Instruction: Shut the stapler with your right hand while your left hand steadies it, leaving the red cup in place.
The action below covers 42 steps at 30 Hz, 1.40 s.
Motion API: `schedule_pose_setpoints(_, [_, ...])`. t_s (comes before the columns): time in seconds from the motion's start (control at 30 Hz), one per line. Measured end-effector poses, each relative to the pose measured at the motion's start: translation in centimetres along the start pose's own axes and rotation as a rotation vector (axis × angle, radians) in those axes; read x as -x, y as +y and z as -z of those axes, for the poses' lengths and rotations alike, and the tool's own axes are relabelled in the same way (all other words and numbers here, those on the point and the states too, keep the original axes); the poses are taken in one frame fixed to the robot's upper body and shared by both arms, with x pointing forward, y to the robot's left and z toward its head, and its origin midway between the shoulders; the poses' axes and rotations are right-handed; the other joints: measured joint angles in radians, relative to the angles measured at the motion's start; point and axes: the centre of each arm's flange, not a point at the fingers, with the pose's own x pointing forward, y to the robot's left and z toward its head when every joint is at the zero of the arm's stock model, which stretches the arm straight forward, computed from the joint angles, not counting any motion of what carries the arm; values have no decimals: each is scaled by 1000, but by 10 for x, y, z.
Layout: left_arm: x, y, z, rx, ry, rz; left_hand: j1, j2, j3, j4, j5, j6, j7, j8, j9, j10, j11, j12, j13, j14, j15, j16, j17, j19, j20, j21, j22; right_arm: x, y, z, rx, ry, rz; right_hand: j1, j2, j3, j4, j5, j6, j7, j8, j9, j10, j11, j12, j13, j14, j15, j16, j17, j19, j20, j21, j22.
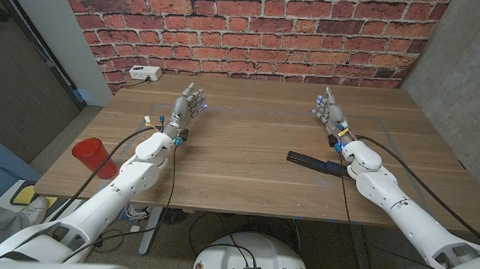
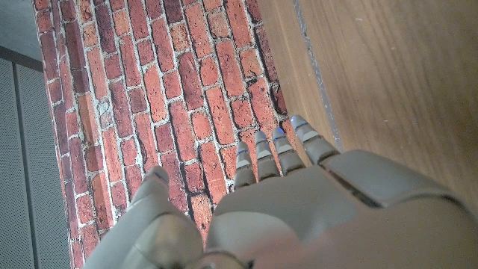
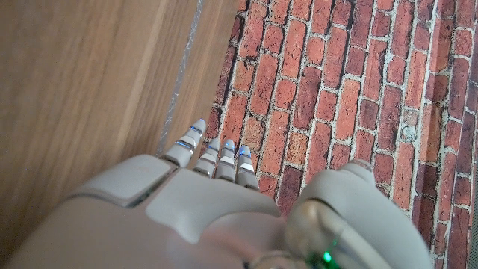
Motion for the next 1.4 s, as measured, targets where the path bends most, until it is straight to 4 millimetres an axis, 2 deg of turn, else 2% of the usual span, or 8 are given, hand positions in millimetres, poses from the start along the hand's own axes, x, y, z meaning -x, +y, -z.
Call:
schedule_pose_setpoints(0.33, [1,2,7,29,2,13,0,0,0,0,0,9,2,0,0,3,-3,0,0,0,0,0,0,0,0,0,0,1,5,3,14,31,9,7,7,0,0,0,0,0,0,0,0,0,0,0,1,-2,0,-7,0,0,0,0])
schedule_pose_setpoints(0.47, [2,5,8,40,-4,13,0,0,0,0,0,9,2,0,0,3,-3,0,0,0,0,0,0,0,0,0,0,4,6,2,43,43,14,13,3,1,-1,0,-2,-10,0,0,-3,-20,0,0,-4,-19,0,-16,-6,-17,0,0])
schedule_pose_setpoints(0.6, [3,8,8,47,-8,13,0,0,0,0,0,9,2,0,0,3,-3,0,0,0,0,0,0,0,0,0,0,4,8,2,64,51,15,18,8,4,-4,0,-2,-13,0,0,-6,-24,0,0,-1,-22,0,-21,-6,-16,-5,0])
schedule_pose_setpoints(0.67, [4,9,8,50,-16,17,0,0,0,0,0,8,2,0,0,3,-3,0,0,0,0,0,0,0,0,0,0,4,9,2,80,55,11,19,8,3,-10,0,-2,-13,0,0,-5,-25,0,0,-1,-22,0,-22,-2,-20,-5,0])
schedule_pose_setpoints(0.77, [5,10,10,50,-16,16,0,0,0,0,0,15,7,0,0,3,-2,0,0,0,0,0,0,0,0,0,0,1,10,0,102,51,13,47,8,11,-26,0,12,-27,8,0,14,-44,0,-1,14,-29,4,-33,17,-39,-5,0])
schedule_pose_setpoints(0.87, [5,10,12,52,-16,16,0,0,0,0,0,19,2,0,0,8,2,0,0,0,0,0,0,0,0,0,0,0,11,-1,121,49,14,58,5,16,-32,0,16,-31,8,0,25,-54,0,-3,18,-29,8,-39,26,-48,0,0])
schedule_pose_setpoints(1.0, [2,10,11,48,-21,17,0,0,0,0,0,19,2,0,0,8,2,0,0,0,0,0,0,0,0,0,0,-2,9,-4,157,45,18,63,11,16,-32,0,16,-31,8,0,25,-54,0,-3,28,-30,8,-40,26,-48,0,0])
schedule_pose_setpoints(1.4, [-6,2,15,40,-21,29,0,0,0,0,0,24,8,0,0,8,2,0,0,0,0,0,0,0,0,0,0,0,4,-13,239,43,22,94,7,26,-54,0,26,-41,8,0,38,-59,8,-3,39,-29,8,-49,30,-52,0,0])
